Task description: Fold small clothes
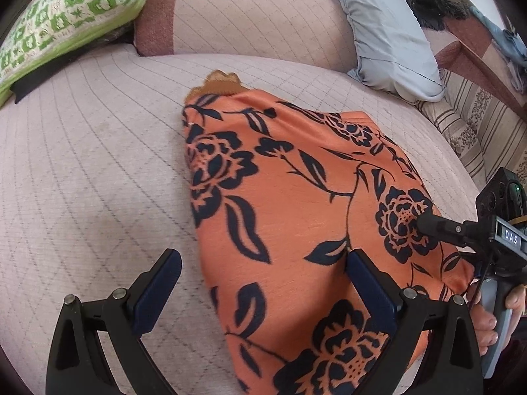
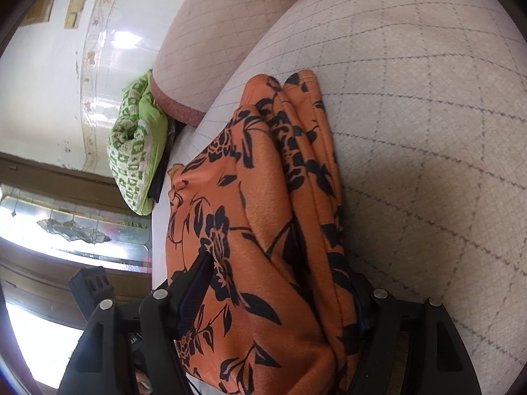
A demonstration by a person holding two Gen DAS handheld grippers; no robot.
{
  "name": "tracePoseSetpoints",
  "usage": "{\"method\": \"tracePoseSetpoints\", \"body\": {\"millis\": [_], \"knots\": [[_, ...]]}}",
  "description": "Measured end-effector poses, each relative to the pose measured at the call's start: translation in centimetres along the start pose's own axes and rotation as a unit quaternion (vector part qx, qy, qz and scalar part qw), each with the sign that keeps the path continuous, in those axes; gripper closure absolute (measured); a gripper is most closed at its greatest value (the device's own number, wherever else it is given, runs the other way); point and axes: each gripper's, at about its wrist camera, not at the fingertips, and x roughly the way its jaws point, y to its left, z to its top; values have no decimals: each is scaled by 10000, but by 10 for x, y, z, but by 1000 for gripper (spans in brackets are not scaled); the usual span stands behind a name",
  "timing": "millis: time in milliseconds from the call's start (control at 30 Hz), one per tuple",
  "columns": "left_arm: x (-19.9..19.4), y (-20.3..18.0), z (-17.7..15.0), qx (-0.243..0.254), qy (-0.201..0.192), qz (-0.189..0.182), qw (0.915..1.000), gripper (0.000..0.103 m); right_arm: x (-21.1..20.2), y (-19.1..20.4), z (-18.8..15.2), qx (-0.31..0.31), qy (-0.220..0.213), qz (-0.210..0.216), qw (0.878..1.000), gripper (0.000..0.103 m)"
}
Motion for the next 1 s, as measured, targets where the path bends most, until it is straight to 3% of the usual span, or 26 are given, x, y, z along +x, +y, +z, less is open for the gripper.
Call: {"method": "tracePoseSetpoints", "body": {"millis": [200,300,400,467,667,867,1000], "knots": [[6,-6,0,-21,62,-143,9999,3,6,6,-4,-52,-45,33,10000,30],[8,-6,0,-100,49,-223,9997,3,8,8,-6,-53,-86,-22,9999,36],[6,-3,-1,-201,-13,-278,9994,13,7,6,-8,14,-122,-31,9999,44],[4,3,-2,-393,-66,-355,9986,26,6,6,-10,34,-171,-58,9998,48],[-6,18,-5,-738,-237,-526,9956,53,1,26,-17,-170,-356,-37,9992,53],[-24,15,-10,-615,-433,-455,9961,65,-7,51,-27,-462,-606,-95,9970,55],[-44,21,-11,-628,-603,-418,9953,66,-13,65,-35,-607,-734,-7,9955,56]]}}
